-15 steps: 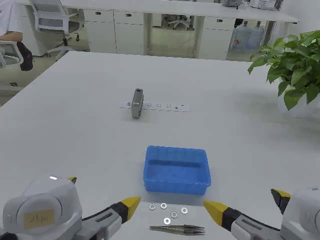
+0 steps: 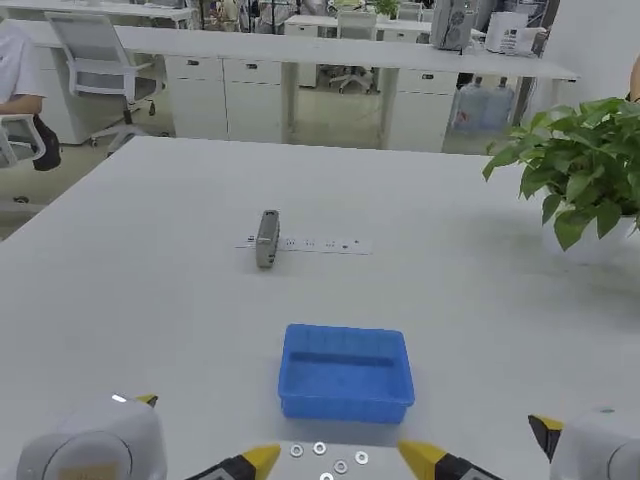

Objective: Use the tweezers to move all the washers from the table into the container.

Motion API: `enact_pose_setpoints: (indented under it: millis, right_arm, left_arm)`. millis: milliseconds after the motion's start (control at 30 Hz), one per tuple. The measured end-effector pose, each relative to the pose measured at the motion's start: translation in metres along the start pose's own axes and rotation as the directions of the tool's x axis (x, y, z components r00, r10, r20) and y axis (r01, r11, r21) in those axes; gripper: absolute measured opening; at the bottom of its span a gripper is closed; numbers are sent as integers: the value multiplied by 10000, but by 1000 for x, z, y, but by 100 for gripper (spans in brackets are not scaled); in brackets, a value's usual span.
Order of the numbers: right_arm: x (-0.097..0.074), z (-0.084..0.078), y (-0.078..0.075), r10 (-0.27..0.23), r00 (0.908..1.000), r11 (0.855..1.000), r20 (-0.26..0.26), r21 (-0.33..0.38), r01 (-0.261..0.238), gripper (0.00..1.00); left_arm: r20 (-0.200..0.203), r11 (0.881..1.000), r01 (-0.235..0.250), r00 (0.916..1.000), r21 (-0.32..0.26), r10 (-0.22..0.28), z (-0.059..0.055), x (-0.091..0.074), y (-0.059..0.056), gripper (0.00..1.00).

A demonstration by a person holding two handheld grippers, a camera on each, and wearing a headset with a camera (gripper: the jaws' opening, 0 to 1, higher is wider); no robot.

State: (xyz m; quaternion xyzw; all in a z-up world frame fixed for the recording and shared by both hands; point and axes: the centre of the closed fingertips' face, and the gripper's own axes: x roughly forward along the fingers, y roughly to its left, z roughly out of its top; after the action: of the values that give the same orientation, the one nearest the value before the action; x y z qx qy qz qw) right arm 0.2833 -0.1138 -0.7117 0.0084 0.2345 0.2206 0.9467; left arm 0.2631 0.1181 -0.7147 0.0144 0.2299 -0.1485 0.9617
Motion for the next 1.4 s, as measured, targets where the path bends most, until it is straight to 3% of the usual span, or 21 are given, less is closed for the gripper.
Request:
enact_pose_setpoints:
  millis: [67,400,567,767,900,1200,1333,1400]
  right_arm:
    - [-1,1,0,-9,10000,10000,57,-35,9,93]
    - [-1,2,-1,-22,10000,10000,92,34,22,91]
    - [-1,1,3,96,10000,9998,4,-197,-96,89]
    - [-1,0,2,197,9997,9998,-151,-11,-197,86]
    - [0,4,0,97,9997,9994,-202,-339,-103,86]
    - [2,-3,4,300,9980,9989,-564,-342,-319,82]
    - [3,-13,6,375,9946,9987,-972,-312,-407,78]
    - [3,-14,7,445,9938,9985,-1020,-284,-476,76]
  left_arm:
    - [-126,10000,31,9999,36,-30,-2,0,-1,86]
    - [21,9997,238,9997,-60,-238,2,0,-4,84]
    - [-311,9972,596,9978,459,-582,-2,2,-15,79]
    - [-549,9943,941,9943,491,-914,-4,4,-20,76]
    - [-782,9904,1291,9891,493,-1250,-6,4,-25,73]
    - [-1357,9715,2284,9664,635,-2184,-11,13,-39,75]
    - [-1861,9569,2742,9493,959,-2534,-16,18,-43,69]
    - [-2104,9444,3076,9369,1163,-2792,-18,21,-47,63]
